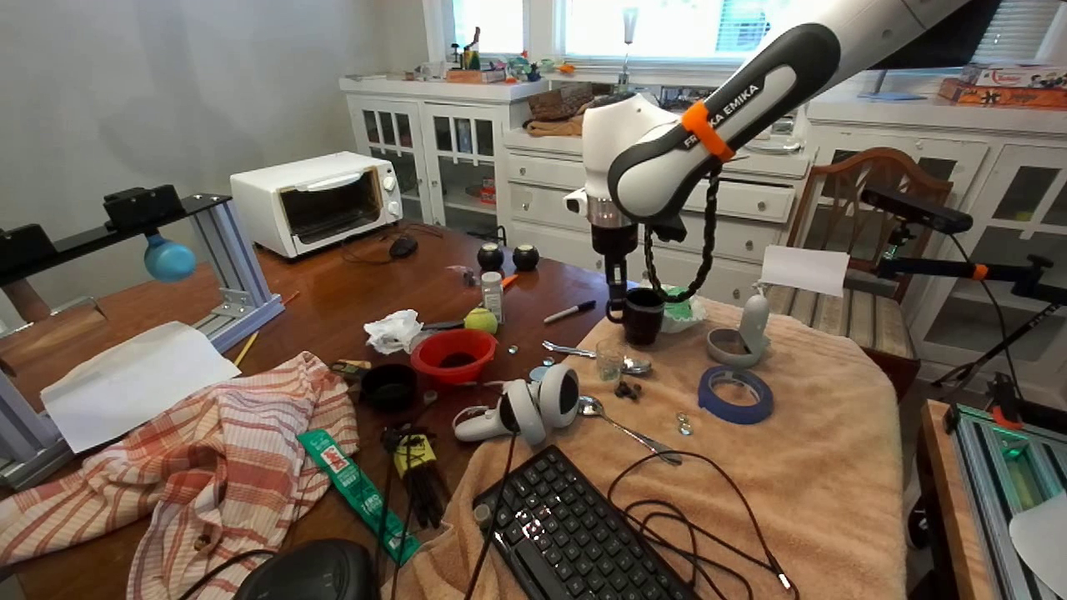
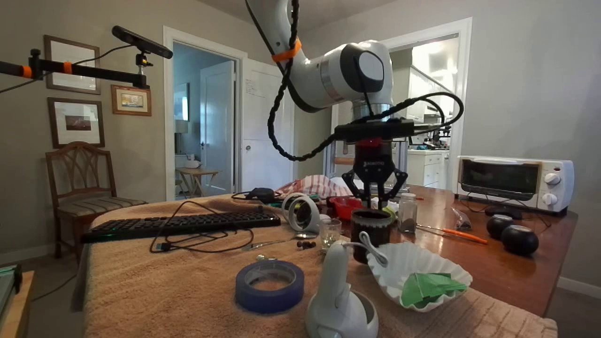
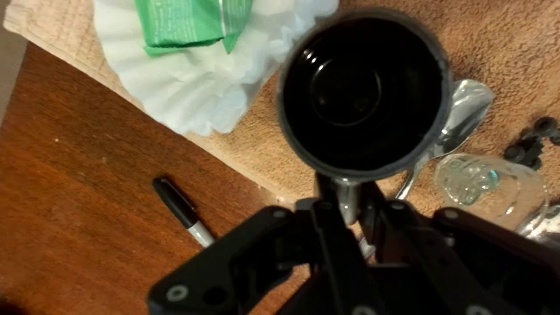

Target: Put the brown cup at the center of the blue masking tape

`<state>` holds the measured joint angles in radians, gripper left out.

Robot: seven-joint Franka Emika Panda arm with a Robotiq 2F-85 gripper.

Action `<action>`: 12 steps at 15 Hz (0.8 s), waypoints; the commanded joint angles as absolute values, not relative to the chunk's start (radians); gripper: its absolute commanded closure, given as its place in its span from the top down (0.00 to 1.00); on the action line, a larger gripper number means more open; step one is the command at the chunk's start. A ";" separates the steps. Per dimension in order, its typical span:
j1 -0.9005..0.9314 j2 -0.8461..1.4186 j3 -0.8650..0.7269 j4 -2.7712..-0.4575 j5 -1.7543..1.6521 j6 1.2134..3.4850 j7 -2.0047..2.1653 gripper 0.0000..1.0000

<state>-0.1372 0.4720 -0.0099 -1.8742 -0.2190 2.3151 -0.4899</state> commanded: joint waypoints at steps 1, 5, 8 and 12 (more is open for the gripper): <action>-0.129 0.362 -0.004 -1.947 -0.281 2.289 -0.577 0.04; -0.138 0.277 0.021 -2.013 -0.282 2.271 -0.780 0.04; -0.137 0.205 0.018 -2.084 -0.290 2.291 -0.935 0.04; -0.147 0.057 0.004 -2.233 -0.267 2.333 -1.184 0.04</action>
